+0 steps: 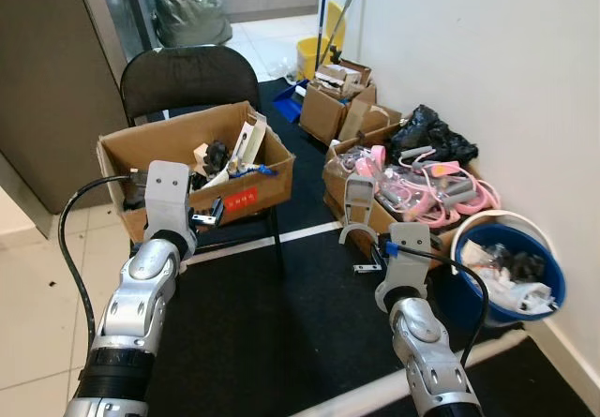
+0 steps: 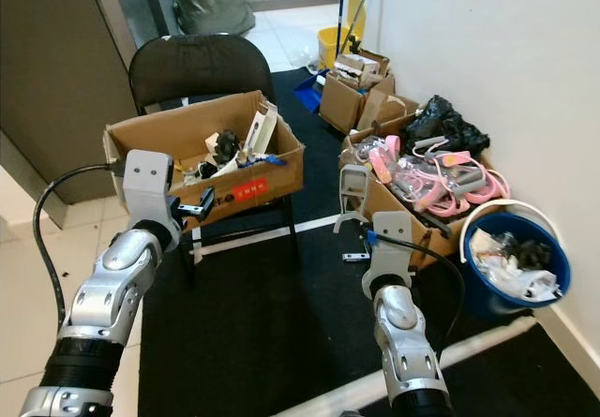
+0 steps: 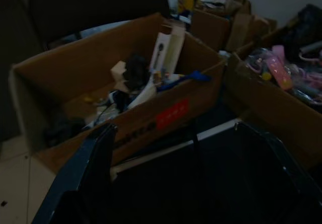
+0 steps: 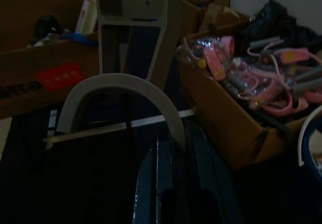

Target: Picking trash to rubbish bin

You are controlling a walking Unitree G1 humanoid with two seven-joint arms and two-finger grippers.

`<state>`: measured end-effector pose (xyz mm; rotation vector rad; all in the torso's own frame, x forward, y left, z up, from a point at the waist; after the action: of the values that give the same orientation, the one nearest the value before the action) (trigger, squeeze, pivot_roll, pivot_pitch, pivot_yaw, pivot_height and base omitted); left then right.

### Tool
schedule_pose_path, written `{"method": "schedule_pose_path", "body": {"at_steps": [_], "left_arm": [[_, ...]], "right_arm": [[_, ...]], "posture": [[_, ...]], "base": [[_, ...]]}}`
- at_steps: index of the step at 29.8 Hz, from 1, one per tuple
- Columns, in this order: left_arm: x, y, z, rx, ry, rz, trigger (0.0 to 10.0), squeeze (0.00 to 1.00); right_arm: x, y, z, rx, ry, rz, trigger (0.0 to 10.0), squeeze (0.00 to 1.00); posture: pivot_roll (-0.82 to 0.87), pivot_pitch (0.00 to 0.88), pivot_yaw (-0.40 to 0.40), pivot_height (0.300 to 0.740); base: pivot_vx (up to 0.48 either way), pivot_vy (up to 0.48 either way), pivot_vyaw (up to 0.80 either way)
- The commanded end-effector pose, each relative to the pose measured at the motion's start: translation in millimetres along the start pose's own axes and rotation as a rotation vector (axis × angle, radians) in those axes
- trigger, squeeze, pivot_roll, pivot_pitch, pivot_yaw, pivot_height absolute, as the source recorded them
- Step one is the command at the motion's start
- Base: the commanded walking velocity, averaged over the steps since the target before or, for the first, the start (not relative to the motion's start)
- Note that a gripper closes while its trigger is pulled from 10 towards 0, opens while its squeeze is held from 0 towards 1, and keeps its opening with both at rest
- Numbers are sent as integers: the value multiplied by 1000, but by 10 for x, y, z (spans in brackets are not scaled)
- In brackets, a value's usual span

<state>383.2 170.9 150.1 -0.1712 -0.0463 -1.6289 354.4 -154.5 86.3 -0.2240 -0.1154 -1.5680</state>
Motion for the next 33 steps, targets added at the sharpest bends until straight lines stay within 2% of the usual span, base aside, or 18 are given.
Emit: {"method": "schedule_pose_path", "body": {"at_steps": [1,25,28,33], "left_arm": [[-23,-15,-27,-14,10,7,10000,0],[0,7,3,-12,19,6,10000,0],[-2,6,3,-12,21,4,10000,0],[20,7,1,-11,21,-3,10000,0]], "right_arm": [[-10,2,5,2,3,1,10000,0],[-59,70,26,9,1,37,10000,0],[-118,66,43,19,-46,73,10000,0],[-134,69,37,18,-53,79,10000,0]], "posture": [[19,127,42,740],[28,126,41,740],[25,120,44,740],[25,113,45,740]], "base": [[352,0,0],[353,0,0],[352,0,0],[352,0,800]]}}
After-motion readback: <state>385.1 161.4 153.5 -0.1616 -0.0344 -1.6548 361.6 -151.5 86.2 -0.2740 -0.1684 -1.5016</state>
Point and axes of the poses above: a point about 5 cm out from each wrist's last joint towards the gripper, its own y axis pointing out of the wrist towards the gripper, its own z axis along the axis of the wrist's last joint, x = y × z, the point moved 5 cm from there along y, pointing out of the wrist towards the gripper, and after that the axes turned 11 degrees about -y, right-handed, at the moved point
